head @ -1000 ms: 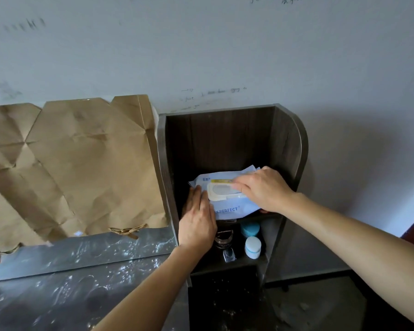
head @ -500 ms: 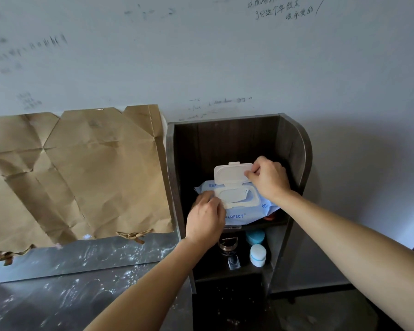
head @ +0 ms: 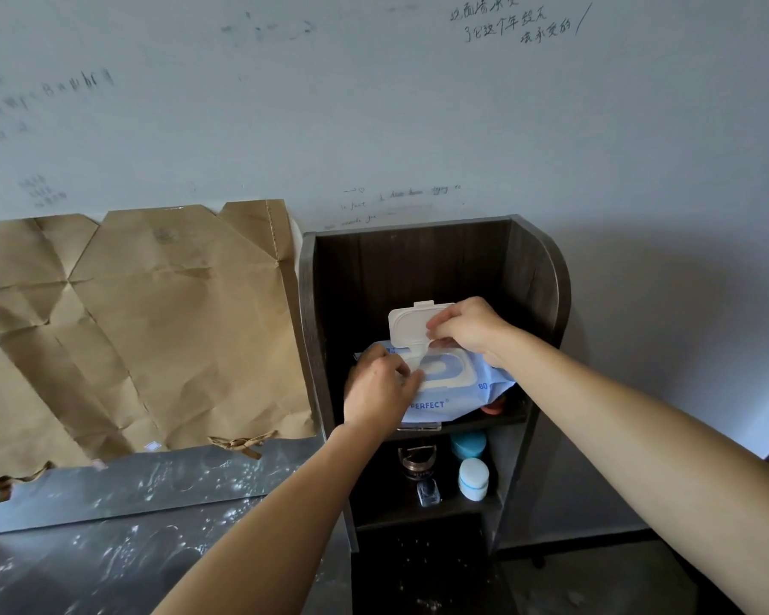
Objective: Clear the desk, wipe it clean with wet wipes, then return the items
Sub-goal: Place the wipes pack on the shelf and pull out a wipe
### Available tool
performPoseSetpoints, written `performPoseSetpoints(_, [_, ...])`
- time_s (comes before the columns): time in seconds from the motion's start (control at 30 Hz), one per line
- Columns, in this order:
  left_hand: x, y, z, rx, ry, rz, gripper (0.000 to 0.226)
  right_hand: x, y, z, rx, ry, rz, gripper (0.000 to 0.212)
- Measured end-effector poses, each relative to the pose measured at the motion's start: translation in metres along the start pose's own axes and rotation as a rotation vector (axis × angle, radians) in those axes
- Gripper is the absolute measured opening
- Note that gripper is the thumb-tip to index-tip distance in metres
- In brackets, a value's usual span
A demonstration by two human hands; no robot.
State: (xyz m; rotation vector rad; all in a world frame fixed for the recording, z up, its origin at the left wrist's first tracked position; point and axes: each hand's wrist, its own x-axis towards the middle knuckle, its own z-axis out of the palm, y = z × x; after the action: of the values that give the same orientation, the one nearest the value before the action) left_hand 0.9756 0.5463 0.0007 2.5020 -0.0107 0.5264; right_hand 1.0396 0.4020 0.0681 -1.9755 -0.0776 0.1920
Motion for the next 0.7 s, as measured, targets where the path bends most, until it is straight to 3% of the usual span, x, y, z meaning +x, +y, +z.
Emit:
performPoseSetpoints(0.1, [0.001,0.0,0.002,-0.013,0.021,-0.015,0.023,0.002,0.013,-0.006,-0.099,0.03,-0.073,0.012])
performPoseSetpoints(0.37, [-0.004,-0.013,0.009,-0.198,0.097,-0.054,0.017,-0.014,0.026,-0.011,-0.926,-0.118,-0.388,0.018])
performPoseSetpoints(0.7, [-0.008,-0.013,0.015,-0.226,0.141,-0.018,0.016,-0.011,0.021,-0.005,-1.014,-0.129,-0.474,0.005])
